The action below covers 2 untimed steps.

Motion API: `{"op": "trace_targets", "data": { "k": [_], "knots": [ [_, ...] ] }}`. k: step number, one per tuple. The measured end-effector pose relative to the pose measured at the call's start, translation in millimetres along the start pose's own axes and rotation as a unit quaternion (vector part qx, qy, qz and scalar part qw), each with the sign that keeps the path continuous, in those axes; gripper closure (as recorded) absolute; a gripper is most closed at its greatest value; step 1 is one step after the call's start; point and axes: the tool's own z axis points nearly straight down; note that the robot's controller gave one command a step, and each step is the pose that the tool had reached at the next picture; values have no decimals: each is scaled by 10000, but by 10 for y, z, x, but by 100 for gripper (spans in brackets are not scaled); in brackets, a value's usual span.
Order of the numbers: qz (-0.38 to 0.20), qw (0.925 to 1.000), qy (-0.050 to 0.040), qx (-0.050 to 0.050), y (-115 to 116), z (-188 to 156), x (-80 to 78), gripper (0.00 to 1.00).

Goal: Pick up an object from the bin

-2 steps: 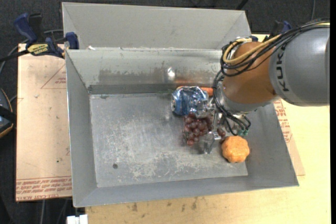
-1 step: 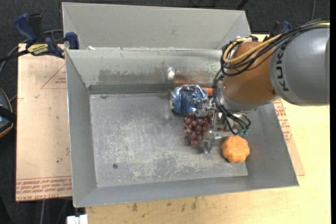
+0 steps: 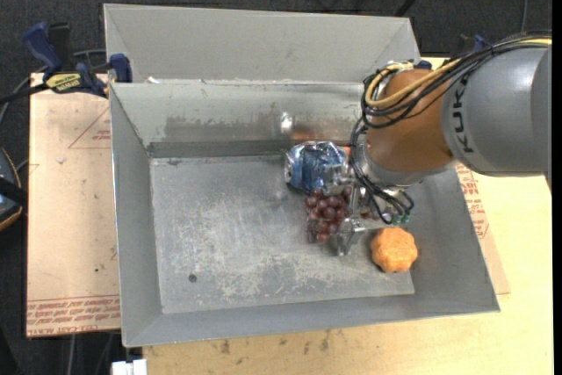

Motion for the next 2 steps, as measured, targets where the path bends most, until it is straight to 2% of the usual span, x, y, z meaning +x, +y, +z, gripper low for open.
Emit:
{"op": "trace_targets", "data": {
  "k": [1, 2],
  "knots": [
    [296, 9995, -107, -2, 5, -29, -63, 100],
    [335, 9994, -110, -4, 2, -30, -58, 100]
  ]
}}
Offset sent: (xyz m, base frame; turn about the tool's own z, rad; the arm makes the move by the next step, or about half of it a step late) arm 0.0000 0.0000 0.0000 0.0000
